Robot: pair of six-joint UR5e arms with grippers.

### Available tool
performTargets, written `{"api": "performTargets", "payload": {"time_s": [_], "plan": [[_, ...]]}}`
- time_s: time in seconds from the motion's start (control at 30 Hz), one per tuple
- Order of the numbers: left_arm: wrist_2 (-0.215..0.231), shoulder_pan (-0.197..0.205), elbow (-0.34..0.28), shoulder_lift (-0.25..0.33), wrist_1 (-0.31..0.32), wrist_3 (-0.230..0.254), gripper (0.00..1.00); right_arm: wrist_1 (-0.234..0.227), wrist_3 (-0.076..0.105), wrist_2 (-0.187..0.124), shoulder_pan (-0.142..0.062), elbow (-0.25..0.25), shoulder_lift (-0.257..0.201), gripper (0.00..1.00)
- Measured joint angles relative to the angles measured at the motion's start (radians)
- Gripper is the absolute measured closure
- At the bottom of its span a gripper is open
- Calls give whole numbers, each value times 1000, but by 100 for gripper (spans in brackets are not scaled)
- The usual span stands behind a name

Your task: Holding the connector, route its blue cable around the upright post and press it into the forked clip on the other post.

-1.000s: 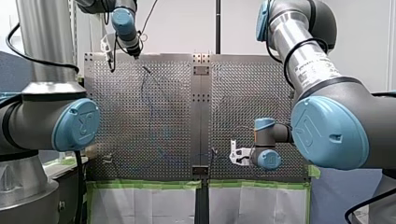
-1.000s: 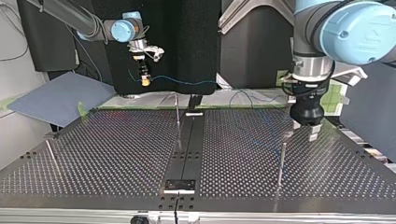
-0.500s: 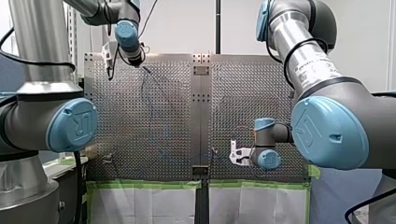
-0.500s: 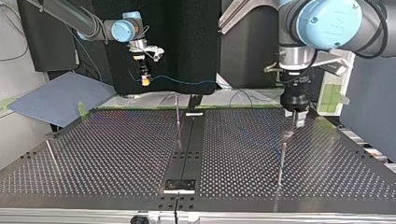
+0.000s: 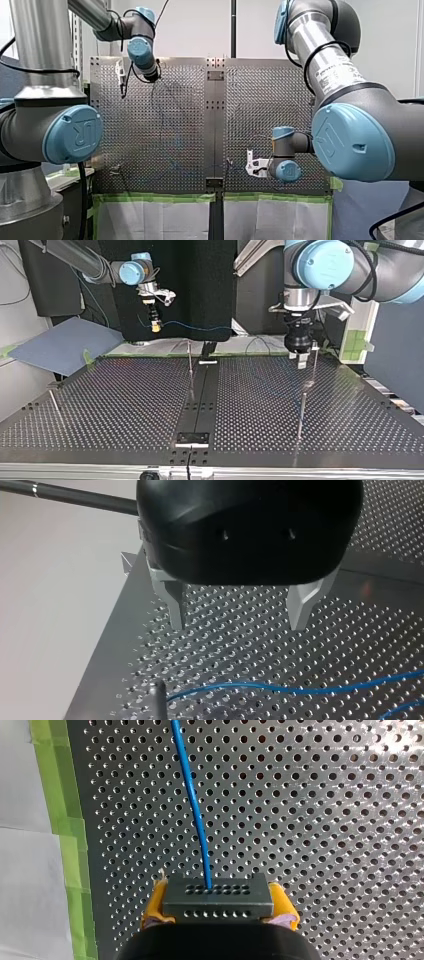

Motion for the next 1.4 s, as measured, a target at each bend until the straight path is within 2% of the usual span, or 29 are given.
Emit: {"api": "performTargets", "payload": {"time_s": [0.33, 0.83, 1.07, 1.23, 1.4], "plan": [[-82, -4, -1, -74, 88, 84, 0, 0, 0, 0, 0, 0, 0, 100], [-218, 1, -1, -80, 225, 221, 0, -11, 6, -11, 0, 0, 0, 100], [-227, -8, -5, -81, 279, 275, 0, -12, 6, -11, 0, 0, 0, 100], [-230, -15, -33, -88, 316, 312, 0, -11, 5, -11, 0, 0, 0, 100], [-260, -25, -51, -122, 360, 356, 0, -11, 5, -11, 0, 0, 0, 100]]}}
